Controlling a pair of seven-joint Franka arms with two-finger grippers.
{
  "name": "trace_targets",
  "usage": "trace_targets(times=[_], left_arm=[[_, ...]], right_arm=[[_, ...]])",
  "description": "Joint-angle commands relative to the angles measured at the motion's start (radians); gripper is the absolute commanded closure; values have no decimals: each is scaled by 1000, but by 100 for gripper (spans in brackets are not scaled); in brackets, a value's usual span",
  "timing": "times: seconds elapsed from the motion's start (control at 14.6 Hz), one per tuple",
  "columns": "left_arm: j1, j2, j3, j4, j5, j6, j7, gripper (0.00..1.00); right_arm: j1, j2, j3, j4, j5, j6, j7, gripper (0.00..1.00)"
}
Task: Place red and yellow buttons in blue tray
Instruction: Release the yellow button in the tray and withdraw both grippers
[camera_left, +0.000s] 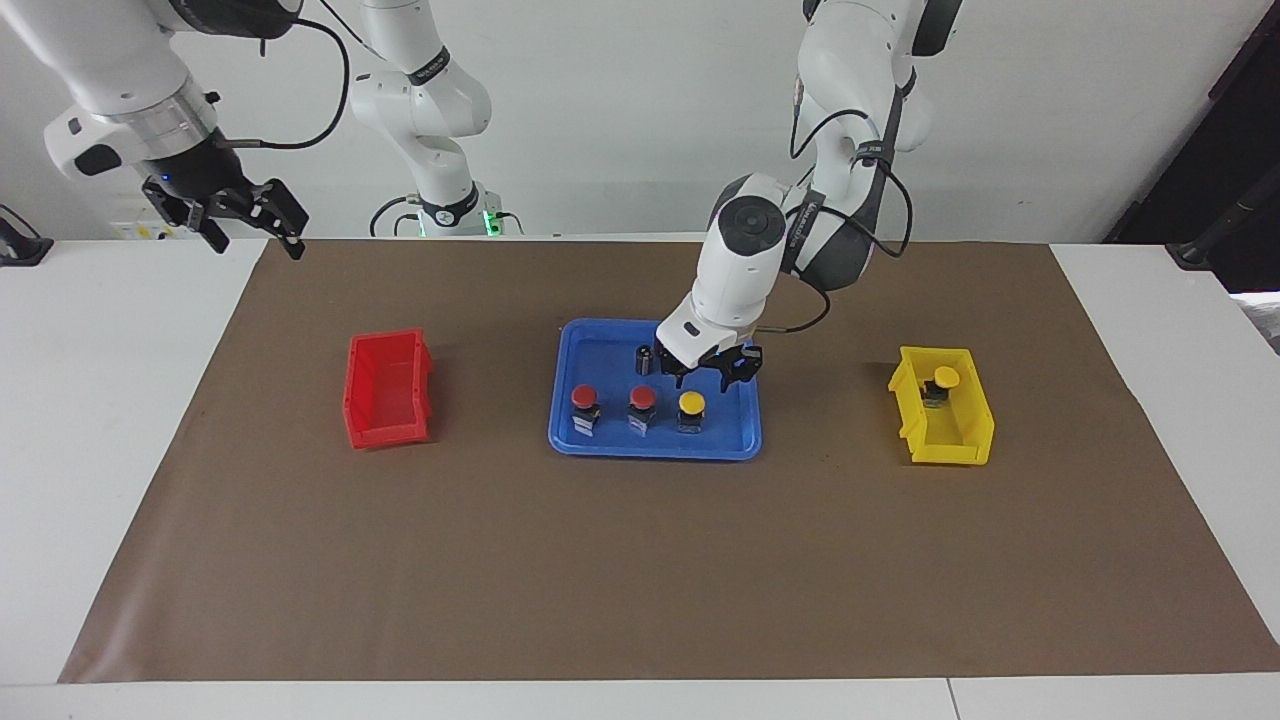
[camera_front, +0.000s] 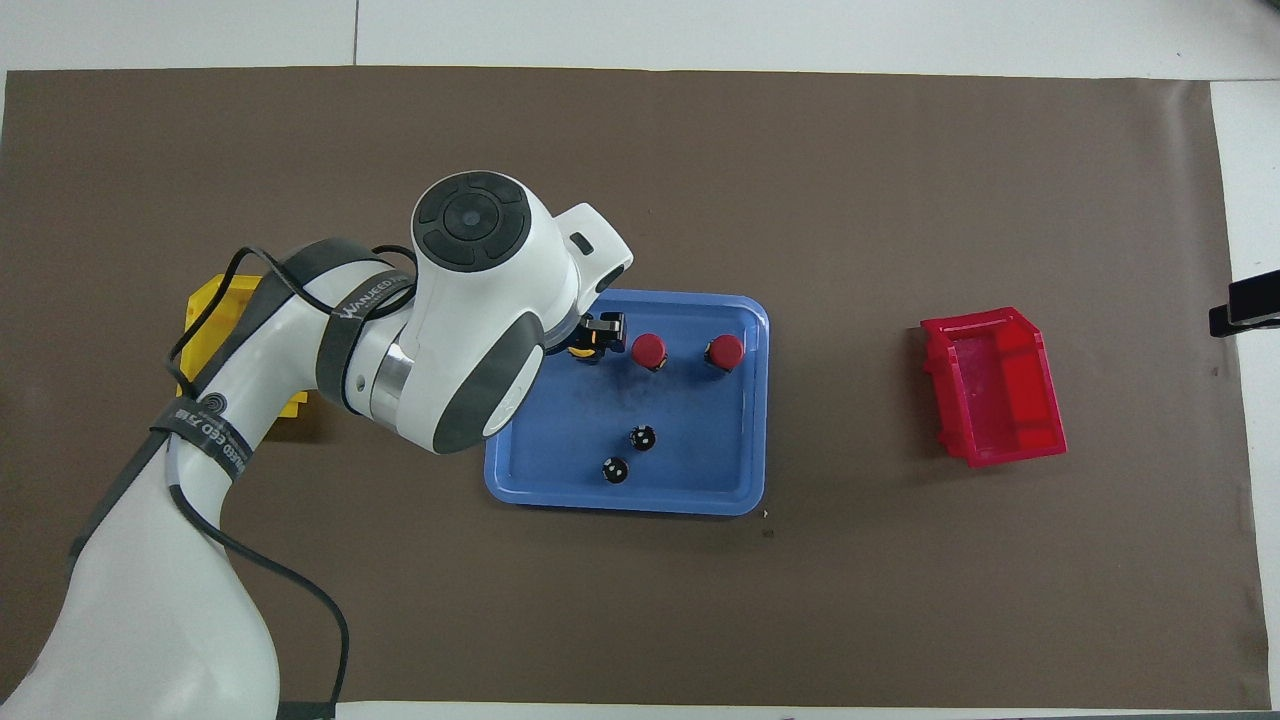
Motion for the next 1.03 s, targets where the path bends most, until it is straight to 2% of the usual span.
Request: trace_targets(times=[0.0,0.21,0.41,0.55,0.68,0.96], left_arm=[[30,-95,23,-13,13,-106,-5,0],[106,-181,53,-14,42,-179,0,0],[249,-305,55,-13,44,-269,38,0],[348,-367,55,-13,44,-324,236,0],[441,-381,55,1,44,-378,444,0],[522,-399,55,21,45,-400,478,0]], right_arm=[[-3,7,-7,20,-29,-25,-33,0],[38,1,-63,4,-32,2,-27,0],[63,10,-70,10,-32,-7,-27,0],[81,7,-77,10,-31,-14,-27,0],[95,8,-75,16,-32,-24,-26,0],[118,2,-106,13,-32,-25,-27,0]])
